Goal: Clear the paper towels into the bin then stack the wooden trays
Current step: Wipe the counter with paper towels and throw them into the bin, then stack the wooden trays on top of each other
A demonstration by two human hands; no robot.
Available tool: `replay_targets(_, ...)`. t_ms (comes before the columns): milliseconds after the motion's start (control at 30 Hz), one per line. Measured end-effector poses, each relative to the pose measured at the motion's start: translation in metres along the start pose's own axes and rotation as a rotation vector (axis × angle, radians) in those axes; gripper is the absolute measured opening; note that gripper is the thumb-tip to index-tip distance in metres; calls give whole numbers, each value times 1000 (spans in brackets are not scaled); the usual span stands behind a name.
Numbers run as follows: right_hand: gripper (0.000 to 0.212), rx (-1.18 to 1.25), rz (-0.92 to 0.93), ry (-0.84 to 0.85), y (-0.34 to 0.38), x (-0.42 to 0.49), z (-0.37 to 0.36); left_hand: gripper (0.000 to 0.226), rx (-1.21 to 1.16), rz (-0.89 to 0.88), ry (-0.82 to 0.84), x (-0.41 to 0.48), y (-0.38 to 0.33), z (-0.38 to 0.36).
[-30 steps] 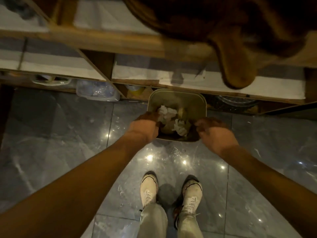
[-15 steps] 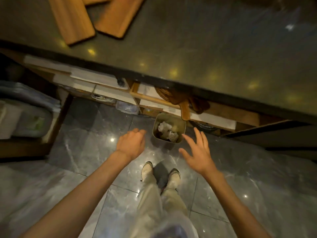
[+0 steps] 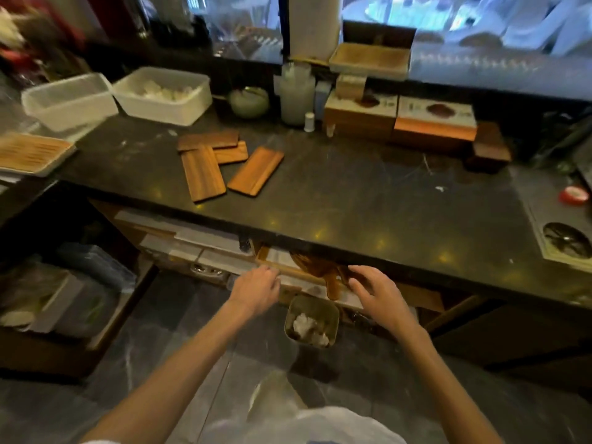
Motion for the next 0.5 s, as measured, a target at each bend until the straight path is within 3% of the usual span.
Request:
replay_targets(233,34,52,48,-21,56,44,8,37,-29,-24,-92,42,19,41)
replay_targets(500,30,133,58,-14,131,114,-53,39,-31,-41,-94,105,102,87)
Point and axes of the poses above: each hand's wrist, its own x-axis towards the middle knuckle, its own z-axis out of the back of the hand, y = z × x, the point moved 4 cm from there along x, towards the middle knuckle, and after that the axes turned 15 degrees about -y, right-handed, at the moved point
